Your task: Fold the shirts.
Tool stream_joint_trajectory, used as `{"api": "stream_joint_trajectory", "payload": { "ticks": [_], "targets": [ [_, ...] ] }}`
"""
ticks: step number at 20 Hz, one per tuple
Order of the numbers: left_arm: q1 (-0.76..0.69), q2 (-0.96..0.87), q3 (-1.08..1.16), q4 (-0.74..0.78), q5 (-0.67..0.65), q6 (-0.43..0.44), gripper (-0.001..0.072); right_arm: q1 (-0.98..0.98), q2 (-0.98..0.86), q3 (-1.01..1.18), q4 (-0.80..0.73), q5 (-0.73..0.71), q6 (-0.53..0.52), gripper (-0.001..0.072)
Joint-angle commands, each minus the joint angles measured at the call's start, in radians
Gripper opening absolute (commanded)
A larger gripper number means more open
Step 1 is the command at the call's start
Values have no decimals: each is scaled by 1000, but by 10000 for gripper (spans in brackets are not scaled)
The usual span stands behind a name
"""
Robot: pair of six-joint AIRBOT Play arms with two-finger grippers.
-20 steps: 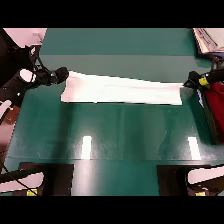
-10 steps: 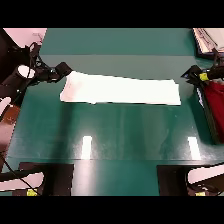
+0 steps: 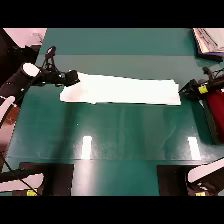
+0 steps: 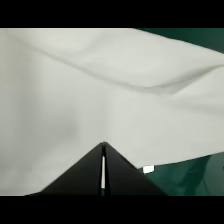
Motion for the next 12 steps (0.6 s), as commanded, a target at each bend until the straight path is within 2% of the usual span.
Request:
{"api": "stream_joint_trajectory", "payload": {
  "ticks": [1,3,4,7,8,12],
  "targets": [
    [-40,-3,1,-2,-24,35,35,48,-49,1,-4,-1,-2,505],
    [-40,-6,2,-6,-39,35,27,76,-58,1,-5,-19,-2,474],
    [-40,-11,2,-8,-45,35,26,86,-57,1,-3,-34,-3,331],
    [-40,-42,40,-27,-58,35,26,88,-51,1,64,-48,-11,43],
    [-40,-61,68,-27,-68,35,26,85,-42,1,85,-47,-30,16],
    [-60,-193,255,-52,-142,37,26,86,53,1,99,-35,-47,14]
  ]
}}
